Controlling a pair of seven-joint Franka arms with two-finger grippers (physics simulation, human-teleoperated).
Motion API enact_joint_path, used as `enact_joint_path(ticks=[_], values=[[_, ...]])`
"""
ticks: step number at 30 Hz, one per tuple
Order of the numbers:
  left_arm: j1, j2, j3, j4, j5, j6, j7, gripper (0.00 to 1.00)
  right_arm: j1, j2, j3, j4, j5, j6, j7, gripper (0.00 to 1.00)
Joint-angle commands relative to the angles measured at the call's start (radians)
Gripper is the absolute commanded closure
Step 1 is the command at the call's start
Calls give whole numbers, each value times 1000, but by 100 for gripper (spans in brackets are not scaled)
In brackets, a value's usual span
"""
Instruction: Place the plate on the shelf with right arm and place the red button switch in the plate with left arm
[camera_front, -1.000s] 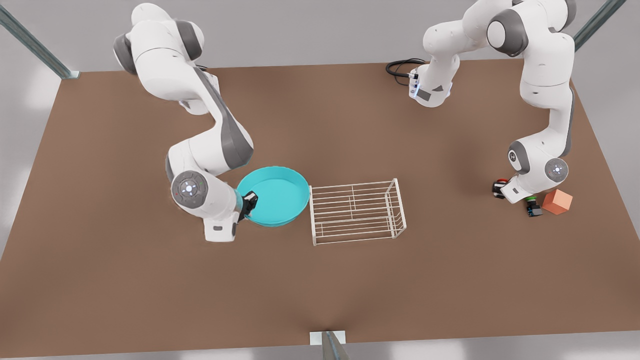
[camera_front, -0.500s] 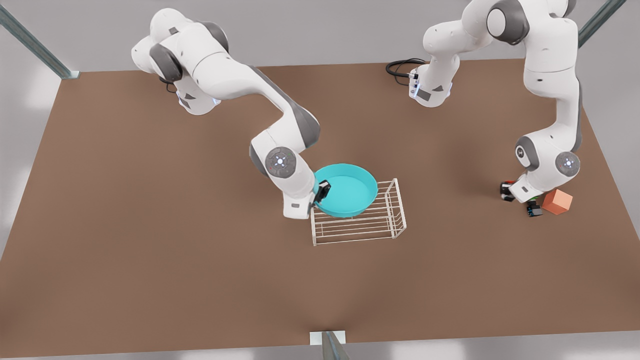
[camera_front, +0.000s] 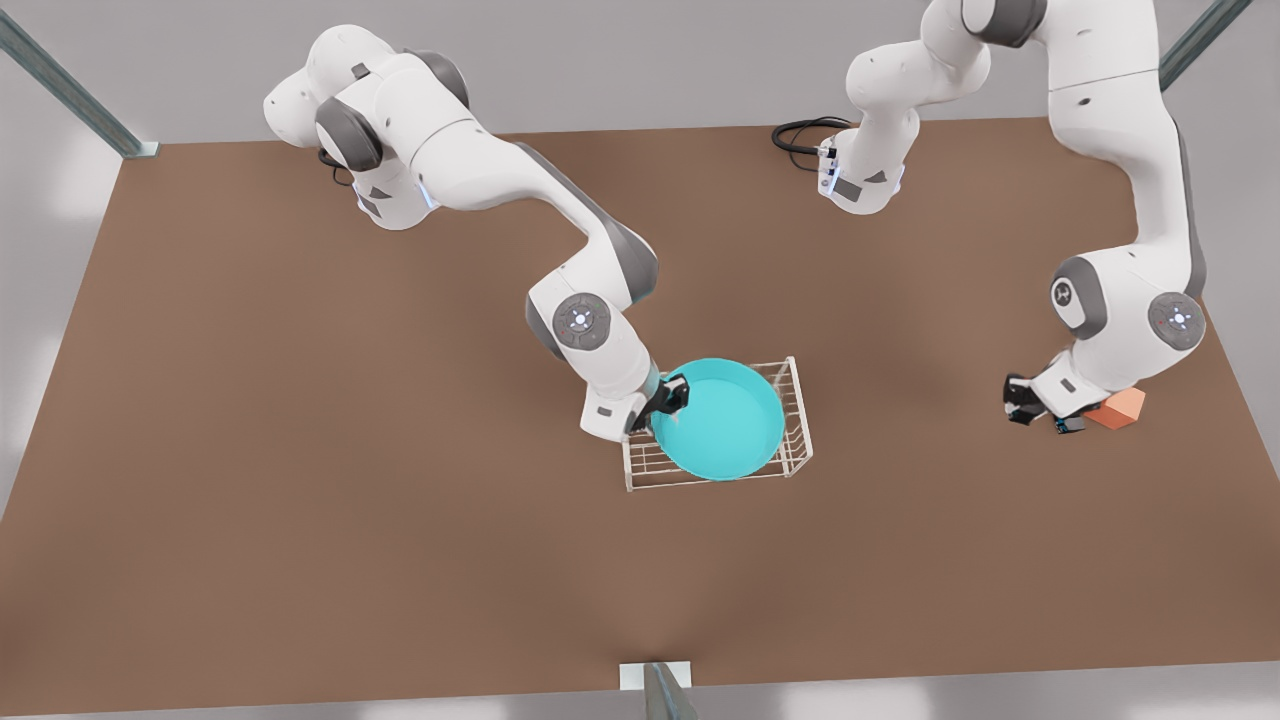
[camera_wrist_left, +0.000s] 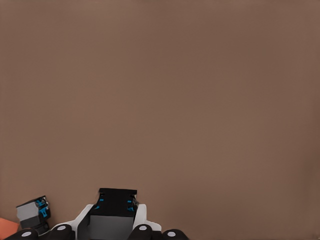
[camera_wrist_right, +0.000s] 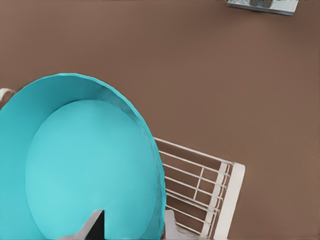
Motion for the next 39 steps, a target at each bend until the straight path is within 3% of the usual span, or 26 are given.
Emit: enact_joint_path(ticks=[1, 4, 8, 10, 13, 16, 20, 25, 29, 33, 38, 39], values=[[-1, -1, -27, 48, -24, -167, -160, 55, 2, -1, -1, 0, 31, 34, 154, 0], [-1, 0, -88, 126, -24, -257, -278, 55, -14, -46, -17, -2, 28, 34, 89, 0], [-1, 3, -188, 198, -26, -305, -473, 55, -152, -357, -25, 3, 14, -606, 72, 0], [-1, 0, -229, 219, -24, -308, -541, 55, -236, -454, -42, 0, -153, -766, -96, 0], [-1, 5, -300, 275, -26, -350, -699, 55, -482, -397, -42, -52, -240, -723, -382, 0], [-3, 15, -364, 301, -26, -350, -848, 57, -482, -400, -50, -46, -240, -750, -374, 0], [-95, 23, -370, 325, -26, -343, -1029, 57, -518, -426, -63, -19, -319, -901, -363, 0], [-194, 43, -372, 407, -26, -348, -1217, 57, -520, -426, -71, -19, -316, -927, -362, 0], [-292, 147, -372, 529, -24, -305, -1414, 57, -522, -426, -74, -19, -316, -927, -360, 0], [-377, 207, -372, 531, -14, -139, -1590, 57, -520, -426, -65, -15, -317, -930, -360, 0], [-403, 230, -370, 529, -1, -124, -1602, 57, -520, -426, -54, -15, -317, -930, -360, 0], [-403, 232, -370, 529, 5, -124, -1602, 18, -520, -426, -54, -15, -317, -930, -360, 0]])
